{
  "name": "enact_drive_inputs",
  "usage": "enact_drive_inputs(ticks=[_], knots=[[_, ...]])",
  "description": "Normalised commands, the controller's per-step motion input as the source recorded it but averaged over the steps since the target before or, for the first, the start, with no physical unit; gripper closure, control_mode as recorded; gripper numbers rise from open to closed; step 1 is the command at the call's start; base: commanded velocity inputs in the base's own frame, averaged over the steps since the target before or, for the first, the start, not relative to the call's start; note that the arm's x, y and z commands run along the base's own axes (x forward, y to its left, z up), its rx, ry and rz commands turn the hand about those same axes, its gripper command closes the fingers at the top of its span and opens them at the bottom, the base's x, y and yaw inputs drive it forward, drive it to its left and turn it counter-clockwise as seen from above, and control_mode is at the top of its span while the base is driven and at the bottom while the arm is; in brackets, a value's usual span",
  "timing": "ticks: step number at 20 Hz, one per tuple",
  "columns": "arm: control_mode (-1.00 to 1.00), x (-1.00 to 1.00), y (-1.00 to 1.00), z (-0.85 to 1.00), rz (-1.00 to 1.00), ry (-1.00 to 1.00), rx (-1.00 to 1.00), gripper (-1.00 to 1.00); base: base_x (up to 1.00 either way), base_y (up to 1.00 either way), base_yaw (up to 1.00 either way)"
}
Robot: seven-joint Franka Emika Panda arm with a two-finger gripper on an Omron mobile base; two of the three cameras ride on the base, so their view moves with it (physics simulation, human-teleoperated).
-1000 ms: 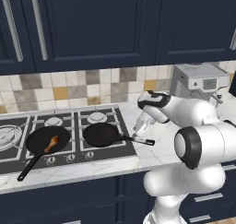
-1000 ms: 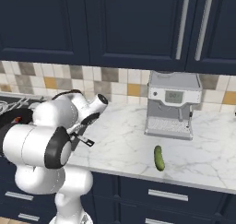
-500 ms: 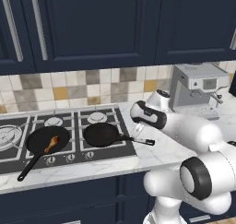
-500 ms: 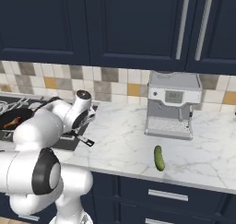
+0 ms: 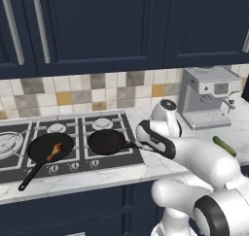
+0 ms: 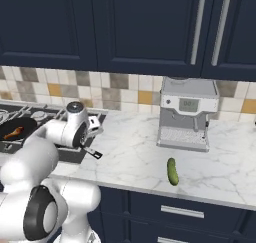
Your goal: Place both pans onto different burners. Then place the cucumber and the chicken drumstick on different pans.
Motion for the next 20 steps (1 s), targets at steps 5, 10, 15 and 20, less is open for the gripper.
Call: enact_drive_inputs(ticks=[5,10,15,20], knots=[[-1.00,-0.01,-0.42,0.00,-0.22,0.00,-0.11,-1.00,0.00,0.00,0.00],[-1.00,0.00,-0.58,0.00,-0.12,-0.02,-0.01,-1.00,0.00,0.00,0.00],[-1.00,-0.02,-0.71,0.00,-0.11,0.00,0.19,-1.00,0.00,0.00,0.00],[-1.00,-0.07,-0.59,-0.05,-0.18,0.07,0.03,-1.00,0.00,0.00,0.00]])
